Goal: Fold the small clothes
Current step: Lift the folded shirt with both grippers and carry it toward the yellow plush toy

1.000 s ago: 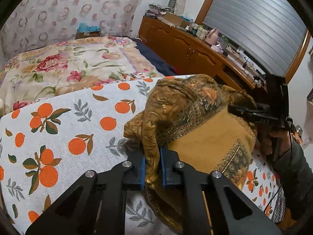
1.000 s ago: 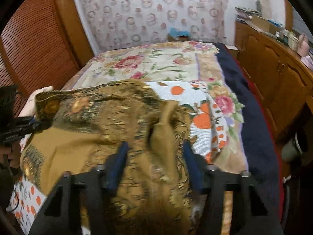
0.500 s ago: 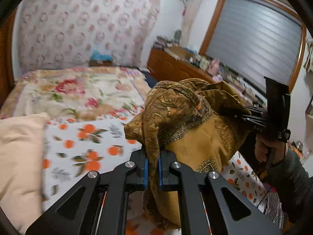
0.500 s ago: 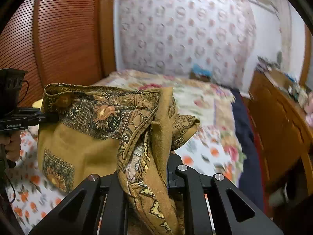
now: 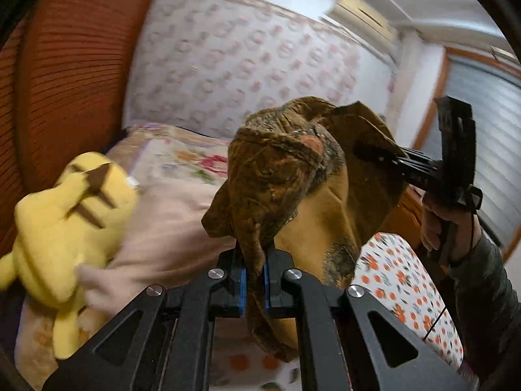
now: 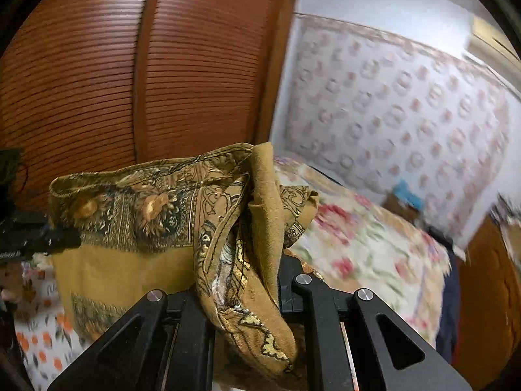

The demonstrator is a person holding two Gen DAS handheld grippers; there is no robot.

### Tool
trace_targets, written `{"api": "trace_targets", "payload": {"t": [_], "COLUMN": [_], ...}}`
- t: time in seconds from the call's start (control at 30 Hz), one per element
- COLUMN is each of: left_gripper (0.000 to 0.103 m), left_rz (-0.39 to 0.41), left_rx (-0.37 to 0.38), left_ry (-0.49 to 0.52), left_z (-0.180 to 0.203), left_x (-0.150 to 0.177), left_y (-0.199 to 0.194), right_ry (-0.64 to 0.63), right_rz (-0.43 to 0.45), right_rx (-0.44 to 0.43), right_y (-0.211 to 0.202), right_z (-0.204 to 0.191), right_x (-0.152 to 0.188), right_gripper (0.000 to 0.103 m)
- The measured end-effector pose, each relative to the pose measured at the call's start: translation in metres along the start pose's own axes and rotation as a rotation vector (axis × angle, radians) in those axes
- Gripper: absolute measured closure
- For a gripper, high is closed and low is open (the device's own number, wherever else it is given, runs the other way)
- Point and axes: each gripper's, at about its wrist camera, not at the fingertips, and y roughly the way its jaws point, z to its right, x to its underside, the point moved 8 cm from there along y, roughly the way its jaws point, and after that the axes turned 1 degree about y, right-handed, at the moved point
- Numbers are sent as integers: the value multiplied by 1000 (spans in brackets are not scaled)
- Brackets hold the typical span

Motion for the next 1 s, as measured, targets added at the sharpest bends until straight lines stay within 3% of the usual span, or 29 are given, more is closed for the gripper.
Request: {"api": "trace_targets", "payload": {"t": [0.27,0.4,0.47,0.53,0.67,0.77,0.8,0.9,0.93,1.0], "left_gripper": [95,95,95,95,91,77,66,54,38,17], "left_rz": [-20,-59,-78,-90,-94,-89,-86,-83,-83,-56], "left_rx": [-102,-135,-134,-150,-174,-173,-164,-181,-194,-217], "left_ry": [-136,-140,-144,-127,-103,-82,-81,-73,-65,-50], "left_z": [-70,-83,-86,-87,-89,-89,-89,-92,-93,-93], "left_x": [35,52,55,57,58,56,56,54,53,49], "left_y": [3,11,14,18,17,17,15,11,9,2], "right_ry": [-150,-116,-77,-49,34,67,71,107,114,120], "right_rz": [-56,-98,-111,-122,-73,9,36,15,7,1], "right_rx": [-112,-119,-113,-75,-9,82,119,56,36,-8], "right_y": [115,162,178,182,180,158,151,147,148,146], "right_z": [-60,-74,-73,-72,-46,-42,-38,-47,-50,-48], "right_x": [-53,-56,-53,-50,-51,-49,-49,-40,-37,-36], "right_gripper": [91,90,82,59,42,42,42,42,42,42]}}
